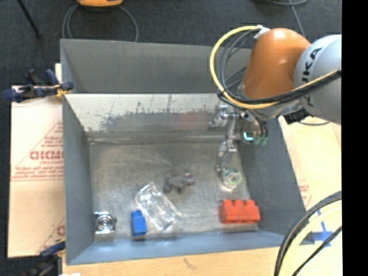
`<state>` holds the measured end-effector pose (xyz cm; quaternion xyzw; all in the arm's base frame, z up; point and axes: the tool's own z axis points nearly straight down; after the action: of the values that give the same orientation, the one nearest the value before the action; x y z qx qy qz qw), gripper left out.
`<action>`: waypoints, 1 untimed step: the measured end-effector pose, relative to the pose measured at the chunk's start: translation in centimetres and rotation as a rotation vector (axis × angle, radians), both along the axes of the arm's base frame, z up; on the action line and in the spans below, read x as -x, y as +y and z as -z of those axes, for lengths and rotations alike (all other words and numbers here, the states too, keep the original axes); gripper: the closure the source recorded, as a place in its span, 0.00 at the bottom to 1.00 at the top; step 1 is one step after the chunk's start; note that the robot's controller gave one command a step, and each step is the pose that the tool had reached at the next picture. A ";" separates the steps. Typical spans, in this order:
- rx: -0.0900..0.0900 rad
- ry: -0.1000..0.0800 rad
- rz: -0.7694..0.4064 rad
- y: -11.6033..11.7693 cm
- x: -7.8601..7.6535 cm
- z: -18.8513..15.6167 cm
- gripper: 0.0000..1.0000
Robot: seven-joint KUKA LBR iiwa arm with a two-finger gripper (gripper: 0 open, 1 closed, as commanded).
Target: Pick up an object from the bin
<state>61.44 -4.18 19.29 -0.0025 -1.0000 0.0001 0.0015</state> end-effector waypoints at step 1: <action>-0.001 -0.001 -0.316 3.2 2.5 10.2 0.00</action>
Offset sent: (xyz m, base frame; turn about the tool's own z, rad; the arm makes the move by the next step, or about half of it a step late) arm -0.0246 0.0331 -0.1000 -0.3172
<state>58.90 -0.94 9.05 0.1548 -0.9879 -0.0003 0.0012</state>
